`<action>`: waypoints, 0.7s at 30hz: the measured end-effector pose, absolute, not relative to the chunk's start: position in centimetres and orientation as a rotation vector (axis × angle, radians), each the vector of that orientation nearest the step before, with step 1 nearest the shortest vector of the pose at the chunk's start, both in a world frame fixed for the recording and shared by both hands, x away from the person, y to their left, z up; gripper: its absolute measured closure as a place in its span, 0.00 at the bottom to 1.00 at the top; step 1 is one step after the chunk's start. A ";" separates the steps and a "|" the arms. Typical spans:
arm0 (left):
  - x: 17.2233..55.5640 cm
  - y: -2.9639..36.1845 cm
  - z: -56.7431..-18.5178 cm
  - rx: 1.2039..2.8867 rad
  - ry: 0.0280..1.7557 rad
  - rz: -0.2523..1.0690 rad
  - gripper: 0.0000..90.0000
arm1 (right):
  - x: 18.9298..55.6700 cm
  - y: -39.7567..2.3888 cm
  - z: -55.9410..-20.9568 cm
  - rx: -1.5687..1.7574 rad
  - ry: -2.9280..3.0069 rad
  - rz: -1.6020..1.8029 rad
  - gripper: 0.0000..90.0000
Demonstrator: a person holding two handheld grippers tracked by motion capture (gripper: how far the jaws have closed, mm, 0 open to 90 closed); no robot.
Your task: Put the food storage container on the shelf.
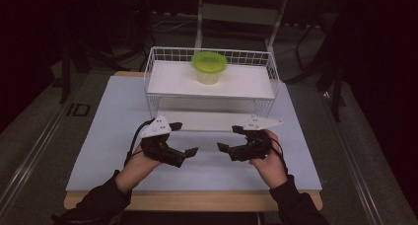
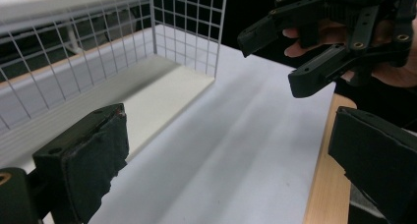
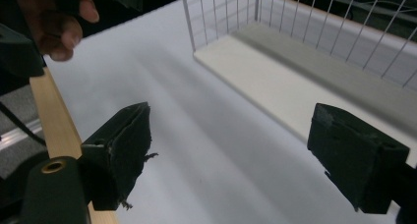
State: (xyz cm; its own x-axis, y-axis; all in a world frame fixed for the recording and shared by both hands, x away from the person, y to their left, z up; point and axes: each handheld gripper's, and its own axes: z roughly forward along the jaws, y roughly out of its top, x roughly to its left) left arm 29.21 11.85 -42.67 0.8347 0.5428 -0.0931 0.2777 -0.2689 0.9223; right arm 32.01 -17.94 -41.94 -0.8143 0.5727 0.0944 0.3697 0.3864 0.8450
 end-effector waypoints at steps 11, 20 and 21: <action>27.8 12.7 -46.6 1.903 0.631 0.247 0.03 | 30.8 -19.6 -45.5 0.901 2.446 1.411 0.18; 27.4 13.5 -48.7 1.944 0.624 0.263 0.03 | 30.3 -20.9 -46.2 0.887 2.419 1.384 0.18; 27.3 13.6 -48.8 1.943 0.622 0.260 0.03 | 30.2 -21.1 -46.3 0.891 2.410 1.391 0.18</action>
